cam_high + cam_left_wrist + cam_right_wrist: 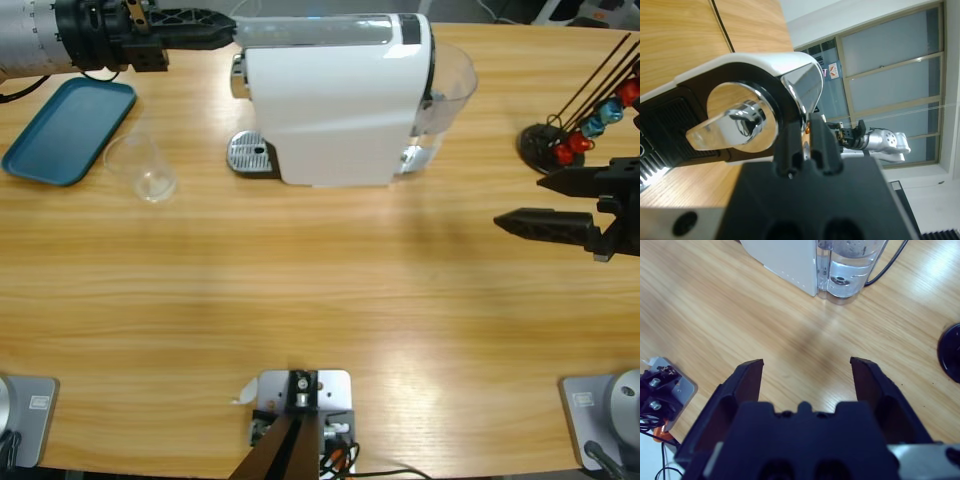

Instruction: Pour coffee

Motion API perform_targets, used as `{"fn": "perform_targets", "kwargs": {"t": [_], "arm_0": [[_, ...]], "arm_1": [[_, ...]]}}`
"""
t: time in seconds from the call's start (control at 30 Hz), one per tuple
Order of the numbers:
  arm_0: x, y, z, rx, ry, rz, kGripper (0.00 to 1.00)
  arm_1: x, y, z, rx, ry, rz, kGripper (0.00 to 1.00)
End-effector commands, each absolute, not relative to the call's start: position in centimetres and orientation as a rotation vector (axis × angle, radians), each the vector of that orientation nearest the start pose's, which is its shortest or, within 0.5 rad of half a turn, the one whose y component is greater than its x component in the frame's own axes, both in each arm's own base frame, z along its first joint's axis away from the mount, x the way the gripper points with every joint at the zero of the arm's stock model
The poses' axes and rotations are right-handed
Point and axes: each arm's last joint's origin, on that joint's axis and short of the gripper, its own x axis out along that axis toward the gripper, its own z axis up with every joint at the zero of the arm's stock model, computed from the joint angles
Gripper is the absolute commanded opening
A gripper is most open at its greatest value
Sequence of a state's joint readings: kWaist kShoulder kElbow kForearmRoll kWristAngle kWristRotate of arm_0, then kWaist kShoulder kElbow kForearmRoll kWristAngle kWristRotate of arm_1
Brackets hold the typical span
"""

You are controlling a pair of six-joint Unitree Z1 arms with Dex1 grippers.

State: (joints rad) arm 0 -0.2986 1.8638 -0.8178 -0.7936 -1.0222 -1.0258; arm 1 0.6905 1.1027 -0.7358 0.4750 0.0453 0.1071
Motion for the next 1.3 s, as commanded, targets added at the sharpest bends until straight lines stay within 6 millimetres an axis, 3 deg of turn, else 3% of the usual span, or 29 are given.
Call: {"fn": "perform_targets", "kwargs": {"t": [0.03, 0.33, 0.67, 0.83, 0.97, 1.07, 1.23, 1.27, 1.3], "arm_0": [[32.9, -14.4, 26.4, -0.961, 0.892, -1.114, 0.0], [32.6, -14.7, 29.7, -0.952, 0.841, -1.159, 0.0], [32.3, -15.0, 30.7, -0.934, 0.814, -1.184, 0.0], [28.9, -12.8, 33.7, -0.81, 0.722, -1.161, 0.0], [25.8, -10.7, 35.8, -0.735, 0.662, -0.988, 0.0], [23.4, -9.6, 36.3, -0.64, 0.662, -0.847, 0.0], [19.4, -8.5, 37.5, -0.338, 0.663, -0.626, 0.0], [18.5, -8.3, 37.8, -0.274, 0.647, -0.595, 0.045], [17.6, -8.1, 38.2, -0.202, 0.626, -0.559, 0.194]], "arm_1": [[10.8, 9.1, 29.5, -0.175, 0.863, 0.631, 0.714], [10.8, 9.0, 29.5, -0.174, 0.861, 0.632, 0.713], [10.6, 8.9, 29.6, -0.172, 0.853, 0.632, 0.714], [10.6, 8.9, 29.6, -0.171, 0.847, 0.63, 0.715], [10.6, 8.9, 29.6, -0.172, 0.848, 0.629, 0.715], [10.6, 8.9, 29.6, -0.171, 0.848, 0.629, 0.715], [10.4, 8.8, 29.6, -0.169, 0.84, 0.63, 0.715], [10.4, 8.7, 29.6, -0.169, 0.836, 0.628, 0.715], [10.3, 8.6, 29.7, -0.169, 0.83, 0.625, 0.715]]}}
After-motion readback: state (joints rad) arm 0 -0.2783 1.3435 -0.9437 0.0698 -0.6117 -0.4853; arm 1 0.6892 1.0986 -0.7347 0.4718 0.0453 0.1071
